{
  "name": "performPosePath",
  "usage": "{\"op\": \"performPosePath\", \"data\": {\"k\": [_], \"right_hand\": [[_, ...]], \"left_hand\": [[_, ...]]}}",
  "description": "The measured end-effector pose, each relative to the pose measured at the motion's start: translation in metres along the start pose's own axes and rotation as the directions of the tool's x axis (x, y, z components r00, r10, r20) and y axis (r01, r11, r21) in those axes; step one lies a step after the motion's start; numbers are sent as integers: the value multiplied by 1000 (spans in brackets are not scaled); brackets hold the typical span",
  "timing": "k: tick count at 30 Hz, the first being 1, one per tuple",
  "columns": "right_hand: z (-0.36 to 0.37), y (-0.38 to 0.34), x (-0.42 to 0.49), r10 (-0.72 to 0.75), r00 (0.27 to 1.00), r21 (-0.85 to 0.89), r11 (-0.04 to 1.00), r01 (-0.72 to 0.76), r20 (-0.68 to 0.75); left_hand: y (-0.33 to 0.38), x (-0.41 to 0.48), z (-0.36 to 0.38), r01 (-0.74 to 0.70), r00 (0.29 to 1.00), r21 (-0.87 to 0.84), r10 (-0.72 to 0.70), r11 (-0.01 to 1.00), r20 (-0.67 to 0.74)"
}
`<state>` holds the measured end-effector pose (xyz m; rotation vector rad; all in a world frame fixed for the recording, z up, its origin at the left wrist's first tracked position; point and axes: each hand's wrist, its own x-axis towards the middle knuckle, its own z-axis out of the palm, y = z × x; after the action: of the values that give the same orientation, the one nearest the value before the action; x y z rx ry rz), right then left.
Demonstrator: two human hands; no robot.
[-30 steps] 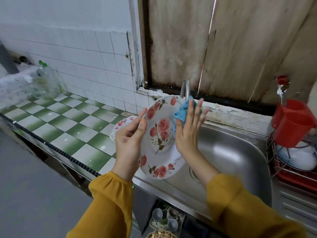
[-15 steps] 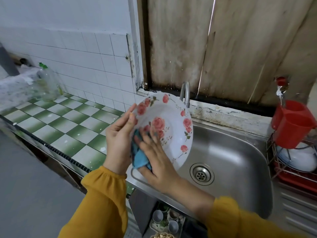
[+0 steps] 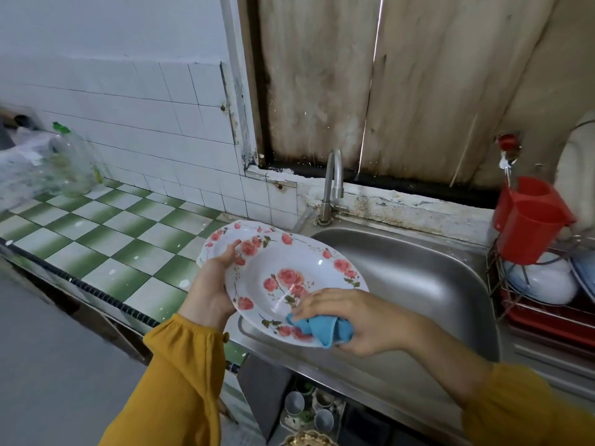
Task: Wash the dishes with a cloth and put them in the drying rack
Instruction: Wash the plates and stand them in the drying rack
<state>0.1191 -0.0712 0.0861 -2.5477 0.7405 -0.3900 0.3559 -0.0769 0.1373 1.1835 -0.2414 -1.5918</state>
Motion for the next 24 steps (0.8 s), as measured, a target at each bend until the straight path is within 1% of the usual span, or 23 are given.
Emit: {"op": "performPosePath", "data": {"k": [1, 2, 3, 4, 5, 6, 7, 8, 9, 10, 11, 12, 13, 14, 15, 16, 17, 18, 19, 21, 22, 23, 24], "right_hand": [[-5, 2, -2, 4, 1000, -40, 999, -5, -22], [-12, 3, -4, 7, 999, -69, 998, -11, -49], [-21, 4, -6, 17, 997, -73, 997, -22, -78], [-32, 5, -8, 32, 994, -73, 997, -40, -106], [-42, 7, -10, 46, 990, -77, 995, -57, -132], [-52, 7, -11, 61, 986, -74, 995, -73, -153], [-59, 8, -13, 80, 982, -55, 994, -91, -174], [-65, 9, -14, 104, 975, -16, 994, -110, -197], [-71, 10, -16, 132, 966, 45, 991, -125, -223], [-77, 11, -17, 162, 955, 113, 984, -137, -248], [-82, 11, -19, 191, 940, 173, 974, -146, -281], [-88, 11, -20, 217, 921, 216, 965, -151, -323], [-92, 11, -22, 227, 900, 249, 959, -139, -373], [-95, 10, -23, 216, 881, 275, 956, -103, -422], [-96, 10, -23, 190, 858, 284, 957, -54, -477], [-94, 9, -22, 162, 827, 284, 959, -2, -538], [-90, 9, -18, 146, 785, 279, 960, 36, -603], [-85, 10, -13, 152, 728, 284, 957, 62, -669], [-77, 12, -7, 191, 649, 313, 947, 77, -737], [-58, 12, 9, 308, 473, 399, 911, 103, -826], [-46, 9, 17, 345, 421, 410, 909, 72, -839], [-35, 4, 23, 341, 428, 377, 926, -1, -837], [-24, -2, 27, 292, 487, 294, 953, -75, -823]], "left_hand": [[1, 0, 1, 2, 1000, 14, -2, 1000, 24], [0, 2, 1, -50, 999, 82, 49, 995, 23], [-2, 3, 1, -144, 989, 222, 146, 964, 6], [-6, 5, 1, -255, 960, 429, 279, 867, 6], [-10, 4, 3, -350, 916, 627, 396, 696, 72], [-13, 1, 3, -420, 872, 753, 455, 506, 180], [-14, -4, 5, -487, 837, 802, 447, 346, 315], [-13, -9, 7, -568, 797, 789, 395, 234, 457], [-11, -16, 9, -645, 751, 748, 314, 156, 581], [-9, -20, 11, -702, 703, 709, 229, 70, 674], [-7, -24, 13, -733, 668, 679, 149, -44, 730], [-5, -23, 13, -742, 642, 648, 100, -171, 761], [-5, -25, 16, -738, 615, 610, 86, -289, 784], [-7, -22, 17, -730, 586, 581, 106, -360, 803], [-10, -23, 20, -750, 536, 555, 163, -360, 828], [-14, -20, 19, -781, 486, 537, 229, -319, 844], [-17, -19, 20, -806, 443, 520, 295, -284, 847], [-20, -20, 21, -822, 421, 517, 357, -239, 834], [-24, -21, 22, -837, 437, 528, 408, -142, 802], [-35, -24, 30, -846, 510, 510, 508, 152, 694], [-43, -25, 34, -836, 536, 493, 549, 240, 641], [-50, -26, 39, -834, 539, 477, 598, 279, 593], [-56, -26, 42, -832, 536, 472, 641, 291, 550]]}}
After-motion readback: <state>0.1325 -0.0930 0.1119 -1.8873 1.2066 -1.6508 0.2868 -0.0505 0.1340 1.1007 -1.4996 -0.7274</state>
